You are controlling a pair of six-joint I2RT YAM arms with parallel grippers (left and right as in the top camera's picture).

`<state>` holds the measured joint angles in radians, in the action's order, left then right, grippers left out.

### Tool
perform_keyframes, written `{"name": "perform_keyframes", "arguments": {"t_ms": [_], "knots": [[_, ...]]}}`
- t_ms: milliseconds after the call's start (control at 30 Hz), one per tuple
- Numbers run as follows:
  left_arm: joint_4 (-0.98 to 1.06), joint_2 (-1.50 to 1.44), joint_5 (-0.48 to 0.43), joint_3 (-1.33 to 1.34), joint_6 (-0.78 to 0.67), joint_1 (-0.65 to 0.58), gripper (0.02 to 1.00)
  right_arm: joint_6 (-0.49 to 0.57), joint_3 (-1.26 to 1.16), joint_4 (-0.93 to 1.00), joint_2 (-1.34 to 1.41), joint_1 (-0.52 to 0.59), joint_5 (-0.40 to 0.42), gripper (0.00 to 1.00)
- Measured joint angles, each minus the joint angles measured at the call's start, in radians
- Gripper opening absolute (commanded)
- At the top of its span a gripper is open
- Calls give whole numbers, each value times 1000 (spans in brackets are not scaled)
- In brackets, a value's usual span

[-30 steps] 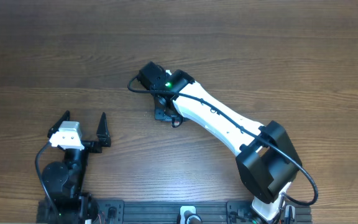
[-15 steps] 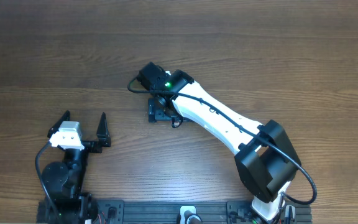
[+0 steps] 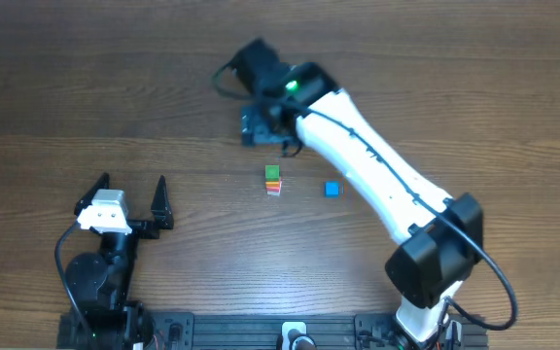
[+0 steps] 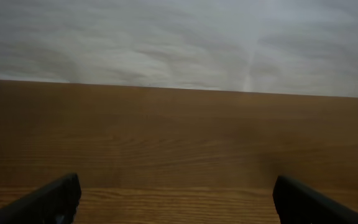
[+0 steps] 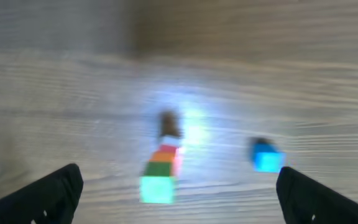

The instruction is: Stack Cubes

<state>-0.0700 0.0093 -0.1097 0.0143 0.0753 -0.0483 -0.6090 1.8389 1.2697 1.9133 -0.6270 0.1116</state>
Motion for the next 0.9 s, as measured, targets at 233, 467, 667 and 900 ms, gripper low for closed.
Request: {"name": "perform_keyframes", "arguments": {"t_ms": [233, 467, 667, 900], "knots": [[0, 0, 0, 0, 0, 0, 1000, 34, -41, 82, -11, 143, 29, 991], [0, 0, 0, 0, 0, 0, 998, 89, -342, -120, -14, 207, -33, 991], [0, 1, 0, 0, 0, 0, 1000, 119, -560, -327, -14, 209, -113, 991], [0, 1, 0, 0, 0, 0, 1000, 130, -653, -404, -14, 209, -155, 976]]}}
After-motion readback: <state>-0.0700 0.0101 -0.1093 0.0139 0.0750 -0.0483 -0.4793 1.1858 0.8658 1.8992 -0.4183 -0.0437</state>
